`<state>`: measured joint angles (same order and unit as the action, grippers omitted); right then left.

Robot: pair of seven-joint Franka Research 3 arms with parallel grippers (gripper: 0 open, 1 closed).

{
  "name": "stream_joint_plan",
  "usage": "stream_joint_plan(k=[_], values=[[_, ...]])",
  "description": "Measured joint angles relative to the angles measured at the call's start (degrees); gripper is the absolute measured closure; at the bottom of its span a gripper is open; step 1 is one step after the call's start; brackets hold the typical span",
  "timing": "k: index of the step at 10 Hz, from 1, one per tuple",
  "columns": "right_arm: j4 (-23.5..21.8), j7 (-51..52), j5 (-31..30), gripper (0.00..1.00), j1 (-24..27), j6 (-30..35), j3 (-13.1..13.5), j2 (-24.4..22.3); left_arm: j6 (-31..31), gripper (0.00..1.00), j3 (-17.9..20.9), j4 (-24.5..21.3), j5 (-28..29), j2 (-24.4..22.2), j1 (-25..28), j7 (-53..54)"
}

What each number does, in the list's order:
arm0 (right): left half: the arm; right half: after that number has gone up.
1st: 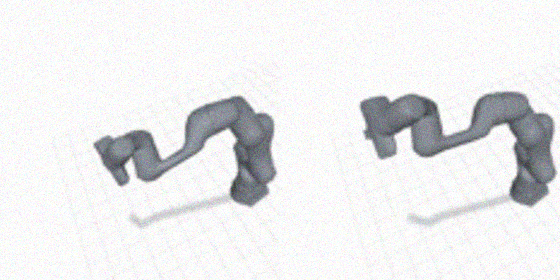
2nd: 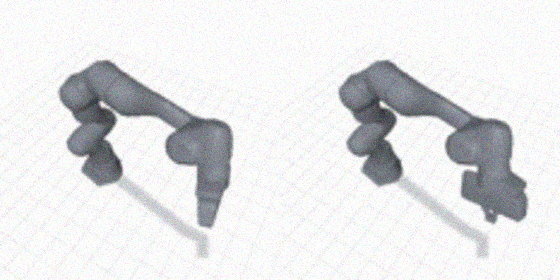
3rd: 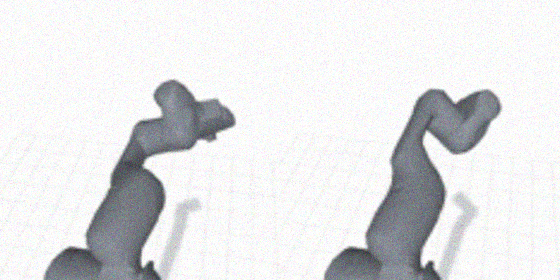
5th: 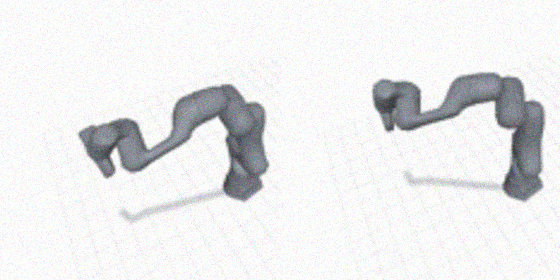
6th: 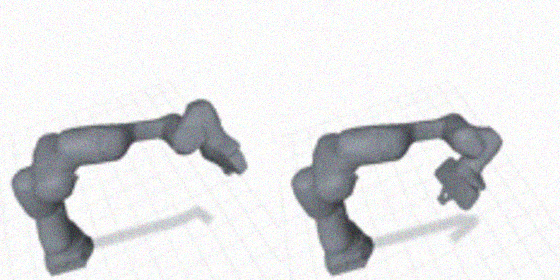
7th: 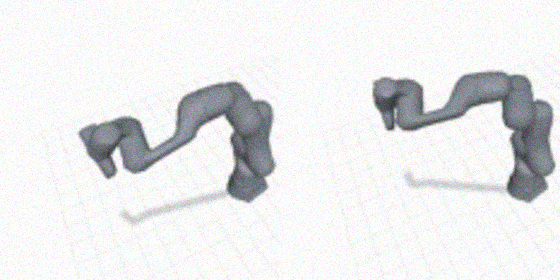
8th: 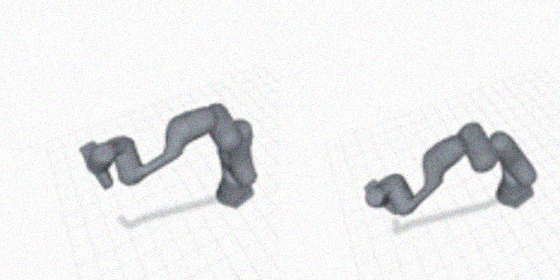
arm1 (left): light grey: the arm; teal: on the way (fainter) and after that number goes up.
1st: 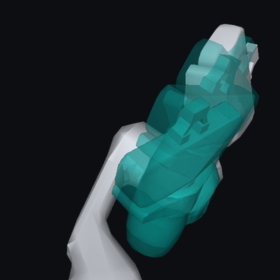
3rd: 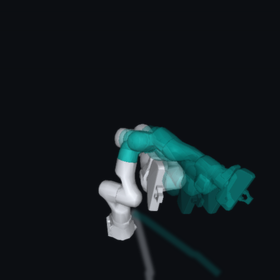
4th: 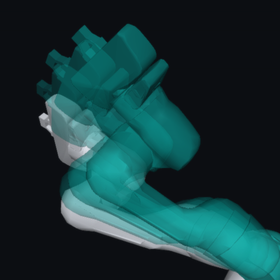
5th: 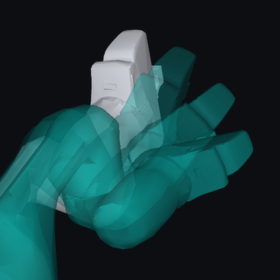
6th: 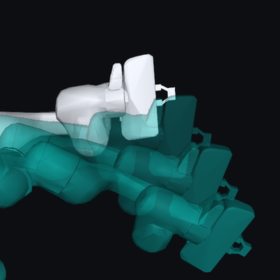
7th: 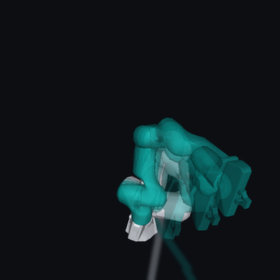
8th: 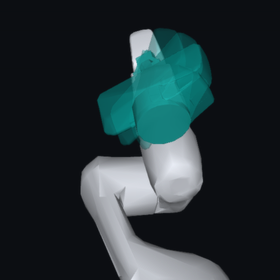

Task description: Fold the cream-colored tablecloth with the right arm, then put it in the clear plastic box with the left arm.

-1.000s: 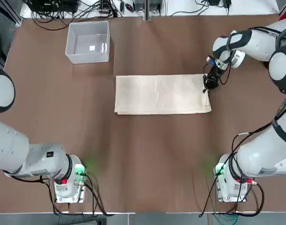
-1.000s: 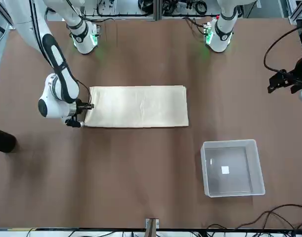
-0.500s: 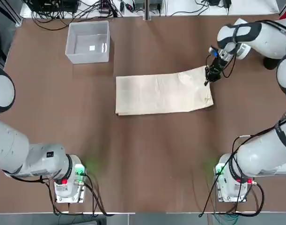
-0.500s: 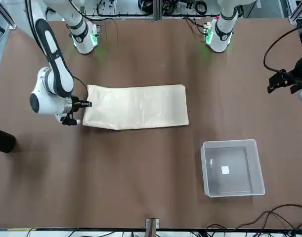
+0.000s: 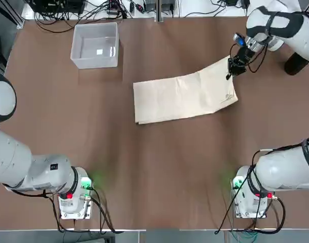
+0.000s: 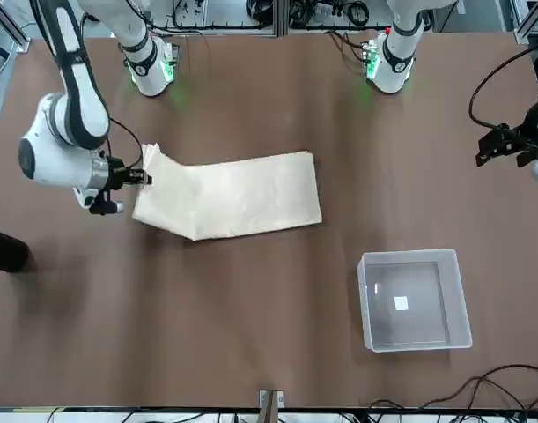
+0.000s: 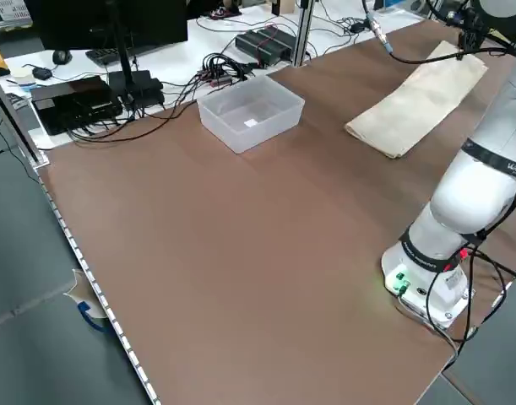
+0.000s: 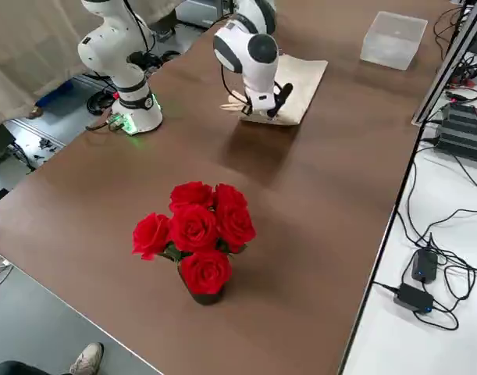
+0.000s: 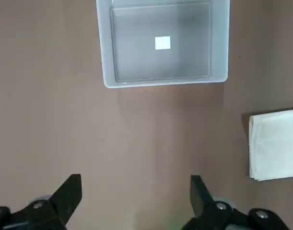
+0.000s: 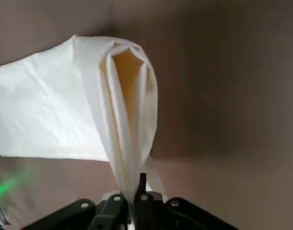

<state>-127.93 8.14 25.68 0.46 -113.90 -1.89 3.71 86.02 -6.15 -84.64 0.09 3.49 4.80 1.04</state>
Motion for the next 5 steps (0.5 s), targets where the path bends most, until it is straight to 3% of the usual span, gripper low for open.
stream_joint_plan(k=[3, 5], values=[[0.0, -5.7, -0.3, 0.96, 0.0, 1.0, -0.4, -3.9, 0.0, 0.0, 0.0, 0.0, 0.0, 0.0, 0.0, 0.0], [0.0, -12.9, -2.5, 0.96, -0.1, 1.9, -2.8, -6.3, 0.0, 0.0, 0.0, 0.0, 0.0, 0.0, -0.1, 0.0]])
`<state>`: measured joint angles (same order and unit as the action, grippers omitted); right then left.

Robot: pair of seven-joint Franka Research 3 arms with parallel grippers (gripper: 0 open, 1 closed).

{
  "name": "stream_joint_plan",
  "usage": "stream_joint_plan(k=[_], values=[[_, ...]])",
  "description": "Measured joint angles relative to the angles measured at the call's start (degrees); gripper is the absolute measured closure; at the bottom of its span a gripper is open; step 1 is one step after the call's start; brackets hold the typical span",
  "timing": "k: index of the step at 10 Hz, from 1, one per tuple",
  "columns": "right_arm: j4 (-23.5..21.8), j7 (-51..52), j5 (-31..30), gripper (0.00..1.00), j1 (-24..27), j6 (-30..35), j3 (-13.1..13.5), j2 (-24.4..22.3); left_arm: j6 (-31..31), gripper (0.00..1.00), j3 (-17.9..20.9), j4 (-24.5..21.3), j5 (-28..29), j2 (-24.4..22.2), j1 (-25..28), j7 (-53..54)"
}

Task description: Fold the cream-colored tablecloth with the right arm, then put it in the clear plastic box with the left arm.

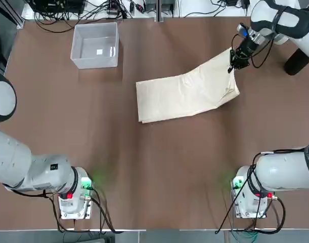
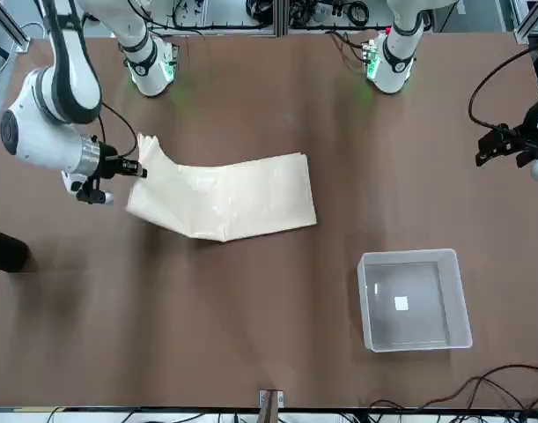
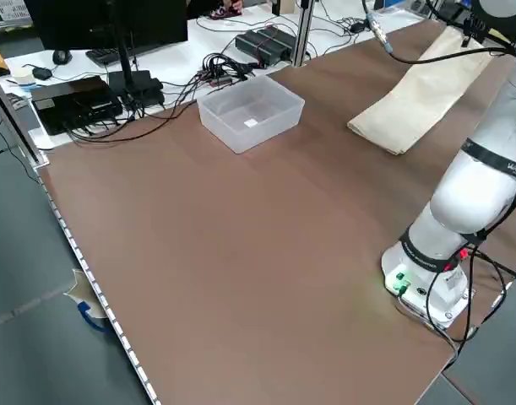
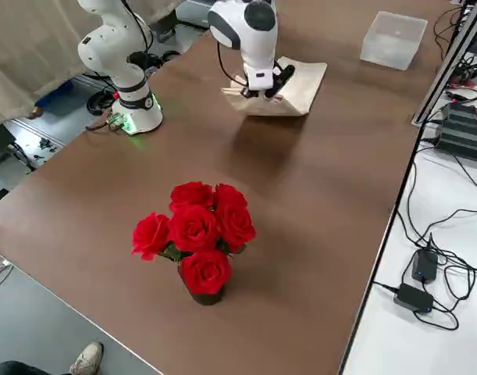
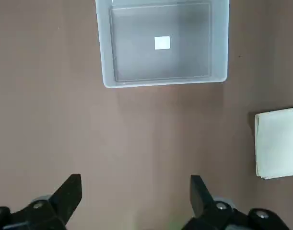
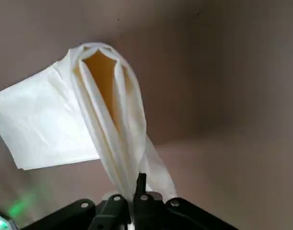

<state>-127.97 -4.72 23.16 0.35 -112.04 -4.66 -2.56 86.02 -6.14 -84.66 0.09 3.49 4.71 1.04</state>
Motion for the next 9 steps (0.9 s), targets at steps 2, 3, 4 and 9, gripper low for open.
stream_joint_plan(k=[2, 3, 4, 9], values=[[0.0, -6.3, -2.5, 0.96, -0.1, 0.1, -3.0, -1.7, 0.0, 0.0, 0.0, 0.0, 0.0, 0.0, 0.0, 0.0], [0.0, -9.0, -3.5, 0.96, -0.1, 0.1, -4.1, -2.3, 0.0, 0.0, 0.0, 0.0, 0.0, 0.0, 0.0, 0.0], [0.2, -12.3, -4.4, 0.96, -0.1, 0.1, -5.3, -2.7, 0.0, 0.0, 0.0, 0.0, 0.0, 0.0, 0.0, 0.0], [6.8, -24.4, -6.3, 0.96, 0.2, 7.7, -10.2, -3.4, 0.0, 0.0, 0.0, -0.1, 0.0, 0.4, -0.1, 0.0]])
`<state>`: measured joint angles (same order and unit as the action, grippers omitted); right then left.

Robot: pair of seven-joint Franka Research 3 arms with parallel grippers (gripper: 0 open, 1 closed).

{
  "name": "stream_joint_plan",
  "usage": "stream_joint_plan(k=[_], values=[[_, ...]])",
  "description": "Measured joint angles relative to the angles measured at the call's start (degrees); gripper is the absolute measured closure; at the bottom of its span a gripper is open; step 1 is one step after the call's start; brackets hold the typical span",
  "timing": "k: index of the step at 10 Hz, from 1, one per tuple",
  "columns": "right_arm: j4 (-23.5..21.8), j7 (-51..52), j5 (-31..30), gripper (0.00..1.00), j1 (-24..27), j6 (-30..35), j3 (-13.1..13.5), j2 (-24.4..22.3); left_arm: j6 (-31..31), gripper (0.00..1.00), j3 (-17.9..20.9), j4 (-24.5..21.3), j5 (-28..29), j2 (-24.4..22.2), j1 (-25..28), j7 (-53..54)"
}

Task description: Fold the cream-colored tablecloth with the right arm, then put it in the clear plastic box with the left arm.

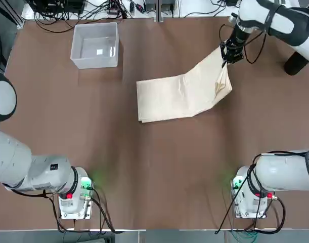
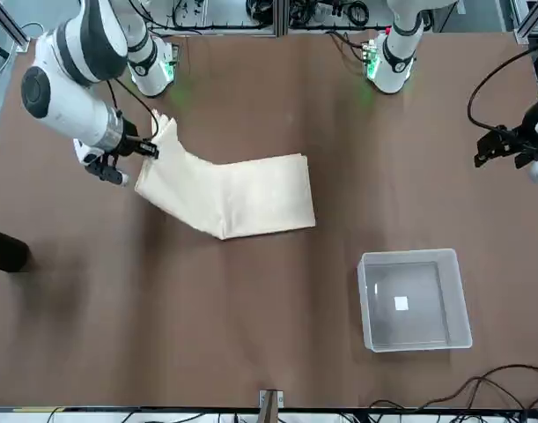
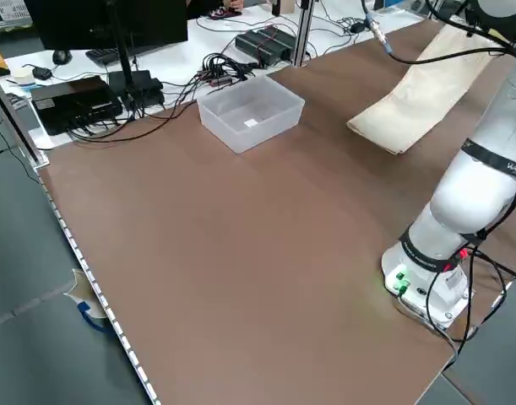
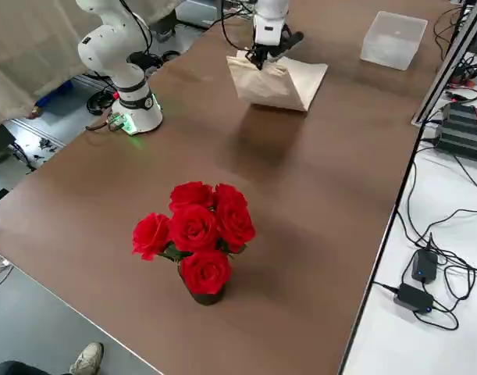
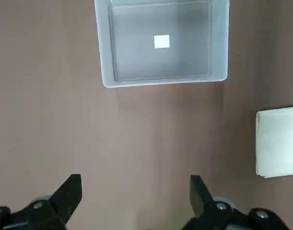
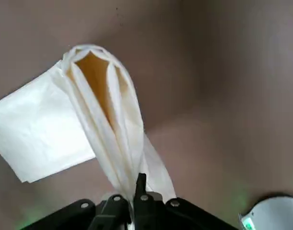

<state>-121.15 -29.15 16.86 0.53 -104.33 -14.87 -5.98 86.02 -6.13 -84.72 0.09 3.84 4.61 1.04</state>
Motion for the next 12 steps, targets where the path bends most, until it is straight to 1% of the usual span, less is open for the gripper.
stream_joint_plan(k=[4, 8, 10, 12], values=[[1.5, -8.9, -3.3, 0.96, 0.4, 0.0, -5.0, 0.0, 0.0, 0.0, 0.0, 0.0, 0.0, 0.0, 0.0, 0.0], [3.6, -19.5, -6.2, 0.96, 0.5, -0.4, -10.6, 0.0, 0.0, 0.0, 0.0, 0.0, 0.0, 0.0, -0.1, 0.0], [5.0, -22.9, -6.5, 0.96, 0.6, -0.3, -12.2, 0.0, 0.0, 0.0, 0.0, 0.0, 0.0, 0.0, -0.1, 0.0], [6.6, -23.9, -6.5, 0.96, 0.6, -0.3, -13.9, 0.0, 0.0, 0.0, 0.0, 0.0, 0.0, 0.0, -0.1, 0.0]])
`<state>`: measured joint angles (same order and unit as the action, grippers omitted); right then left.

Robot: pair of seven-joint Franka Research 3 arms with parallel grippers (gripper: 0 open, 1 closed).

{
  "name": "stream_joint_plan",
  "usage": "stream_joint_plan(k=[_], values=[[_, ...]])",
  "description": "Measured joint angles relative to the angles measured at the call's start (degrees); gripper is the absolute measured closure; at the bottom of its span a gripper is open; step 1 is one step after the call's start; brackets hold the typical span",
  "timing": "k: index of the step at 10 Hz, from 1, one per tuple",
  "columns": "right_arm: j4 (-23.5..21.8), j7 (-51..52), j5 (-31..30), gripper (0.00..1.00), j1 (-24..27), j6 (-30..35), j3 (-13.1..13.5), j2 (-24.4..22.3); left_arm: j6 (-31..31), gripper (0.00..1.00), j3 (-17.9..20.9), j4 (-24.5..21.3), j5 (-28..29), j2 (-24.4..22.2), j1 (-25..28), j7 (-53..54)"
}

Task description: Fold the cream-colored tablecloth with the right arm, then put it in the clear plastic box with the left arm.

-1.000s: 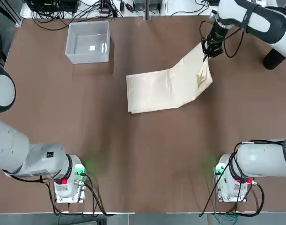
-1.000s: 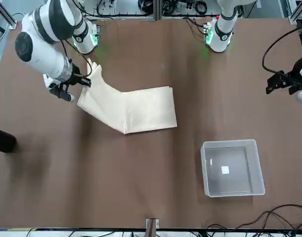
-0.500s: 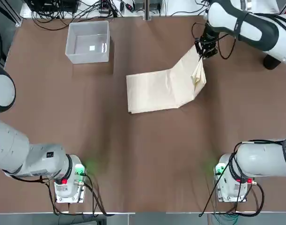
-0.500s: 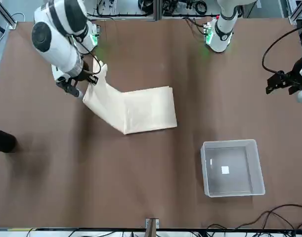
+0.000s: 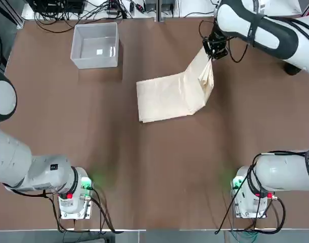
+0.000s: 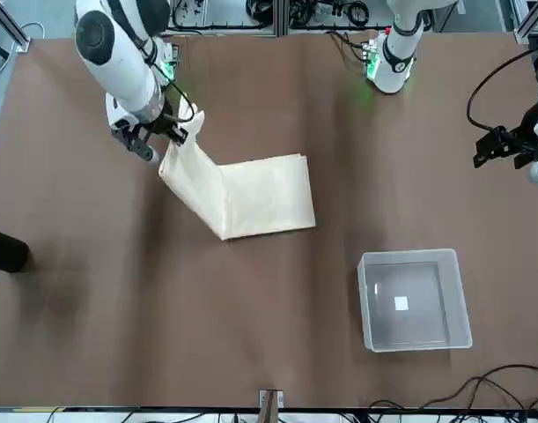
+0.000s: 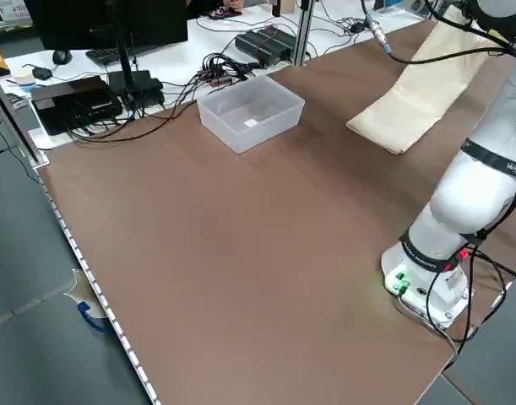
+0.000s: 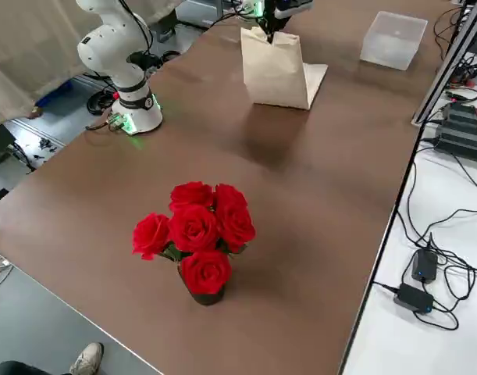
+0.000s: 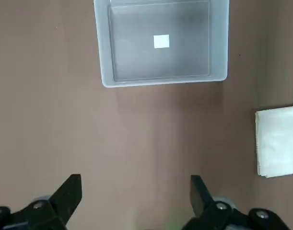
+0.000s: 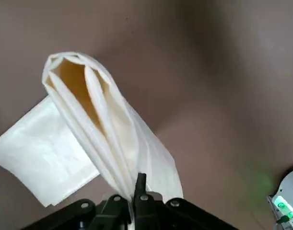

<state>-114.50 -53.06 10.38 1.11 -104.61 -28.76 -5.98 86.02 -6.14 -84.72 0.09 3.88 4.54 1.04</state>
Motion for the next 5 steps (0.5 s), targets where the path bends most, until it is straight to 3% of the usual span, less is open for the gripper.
stream_joint_plan(k=[5], values=[[1.4, -3.8, -2.5, 0.96, 0.0, -0.2, -3.9, 0.1, 0.0, 0.0, 0.0, 0.0, 0.0, 0.3, 0.0, 0.0]])
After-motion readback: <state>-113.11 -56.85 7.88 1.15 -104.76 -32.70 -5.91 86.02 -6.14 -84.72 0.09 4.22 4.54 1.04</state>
